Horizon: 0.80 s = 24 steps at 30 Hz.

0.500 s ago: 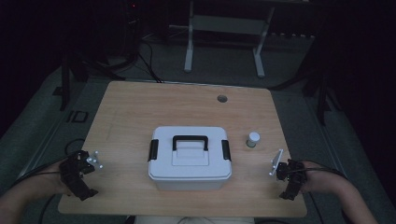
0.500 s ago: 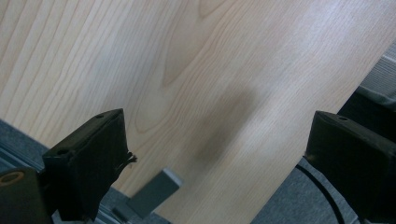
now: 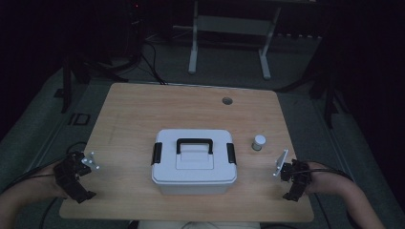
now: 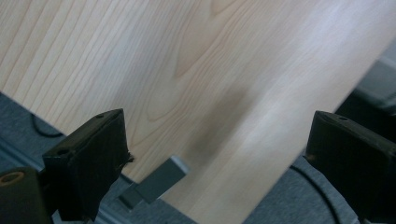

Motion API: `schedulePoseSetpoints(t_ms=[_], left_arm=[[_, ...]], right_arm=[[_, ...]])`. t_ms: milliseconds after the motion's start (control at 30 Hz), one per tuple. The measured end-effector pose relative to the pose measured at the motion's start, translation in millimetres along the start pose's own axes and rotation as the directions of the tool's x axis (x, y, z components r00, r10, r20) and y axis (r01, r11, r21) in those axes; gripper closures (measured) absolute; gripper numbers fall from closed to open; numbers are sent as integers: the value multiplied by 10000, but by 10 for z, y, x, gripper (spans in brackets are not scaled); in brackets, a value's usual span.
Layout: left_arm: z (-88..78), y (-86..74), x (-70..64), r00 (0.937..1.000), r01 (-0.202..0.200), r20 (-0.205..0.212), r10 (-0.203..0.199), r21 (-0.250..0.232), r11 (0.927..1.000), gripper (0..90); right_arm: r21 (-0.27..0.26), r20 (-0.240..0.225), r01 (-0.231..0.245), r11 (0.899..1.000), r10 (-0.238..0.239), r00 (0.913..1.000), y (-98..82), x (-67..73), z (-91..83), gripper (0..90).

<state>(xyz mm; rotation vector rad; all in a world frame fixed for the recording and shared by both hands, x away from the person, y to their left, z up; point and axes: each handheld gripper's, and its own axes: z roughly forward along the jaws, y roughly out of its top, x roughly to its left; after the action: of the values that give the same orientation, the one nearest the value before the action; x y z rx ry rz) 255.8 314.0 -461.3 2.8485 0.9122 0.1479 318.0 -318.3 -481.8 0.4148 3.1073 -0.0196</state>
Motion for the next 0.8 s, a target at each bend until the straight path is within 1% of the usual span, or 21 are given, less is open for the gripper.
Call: schedulePoseSetpoints(t_ms=[33, 67, 100, 200, 233, 300, 333, 367, 433, 467, 500, 533, 567, 600, 633, 667, 700, 733, 767, 800], left_arm=[[-52, 30, -5, 9999, -49, -113, 48, -78, 10000, 56], [-52, 30, -5, 9999, -49, -113, 48, -78, 10000, 56], [-103, 65, -8, 10000, -17, 12, 17, -195, 9998, 56], [-139, 109, -18, 10000, -35, 45, 36, -303, 9995, 56], [-162, 160, -40, 9998, -215, -34, 214, -334, 9992, 56], [-184, 213, -59, 9993, -366, 32, 367, -357, 9987, 56], [-184, 213, -59, 9993, -366, 32, 367, -357, 9987, 56], [-208, 266, -71, 9990, -422, 129, 427, -404, 9983, 56], [-237, 322, -78, 9985, -553, 32, 555, -419, 9976, 56], [-237, 322, -78, 9985, -553, 32, 555, -419, 9976, 56], [-268, 379, -85, 9980, -619, 106, 625, -497, 9968, 56], [-282, 411, -86, 9974, -711, 60, 714, -471, 9964, 56], [-297, 441, -89, 9970, -742, 160, 751, -487, 9961, 56], [-297, 441, -89, 9970, -742, 160, 751, -487, 9961, 56], [-324, 504, -99, 9962, -861, 94, 866, -487, 9951, 56], [-324, 504, -99, 9962, -861, 94, 866, -487, 9951, 56], [-333, 533, -106, 9957, -893, 204, 904, -486, 9948, 56], [-357, 589, -120, 9946, -1009, 176, 1019, -494, 9937, 56], [-369, 616, -125, 9939, -1052, 273, 1066, -489, 9933, 56], [-383, 643, -131, 9930, -1138, 246, 1152, -550, 9920, 56]], right_arm=[[-7, 1, -9, 10000, 9, 10000, -1, 0, -7, 122], [-7, 1, -9, 10000, 9, 10000, -1, 0, -7, 122], [-31, 16, -4, 10000, 4, 10000, -2, -2, -20, 122], [-46, 19, 6, 10000, -6, 10000, -2, 4, -32, 122], [-107, 47, 30, 9999, -29, 10000, 1, 4, -43, 122], [-124, 52, 45, 9999, -45, 10000, 6, 4, -53, 123], [-124, 52, 45, 9999, -45, 10000, 6, 4, -53, 123], [-143, 108, 93, 9999, -91, 9999, 14, 8, -63, 123], [-166, 114, 108, 9998, -106, 9999, 22, 12, -76, 124], [-166, 114, 108, 9998, -106, 9999, 22, 12, -76, 124], [-171, 125, 154, 9997, -152, 9998, 32, 15, -87, 124], [-177, 107, 161, 9997, -159, 9998, 36, 17, -91, 125], [-191, 120, 228, 9996, -226, 9997, 39, 15, -92, 125], [-191, 120, 228, 9996, -226, 9997, 39, 15, -92, 125], [-221, 81, 195, 9996, -194, 9998, 46, 17, -93, 125], [-205, 96, 218, 9996, -216, 9997, 50, 18, -92, 125], [-190, 83, 234, 9995, -233, 9997, 53, 19, -91, 125], [-208, 53, 267, 9994, -266, 9996, 56, 21, -88, 125], [-218, 43, 276, 9994, -275, 9996, 59, 22, -87, 125], [-205, 28, 249, 9995, -248, 9997, 62, 23, -86, 125]])
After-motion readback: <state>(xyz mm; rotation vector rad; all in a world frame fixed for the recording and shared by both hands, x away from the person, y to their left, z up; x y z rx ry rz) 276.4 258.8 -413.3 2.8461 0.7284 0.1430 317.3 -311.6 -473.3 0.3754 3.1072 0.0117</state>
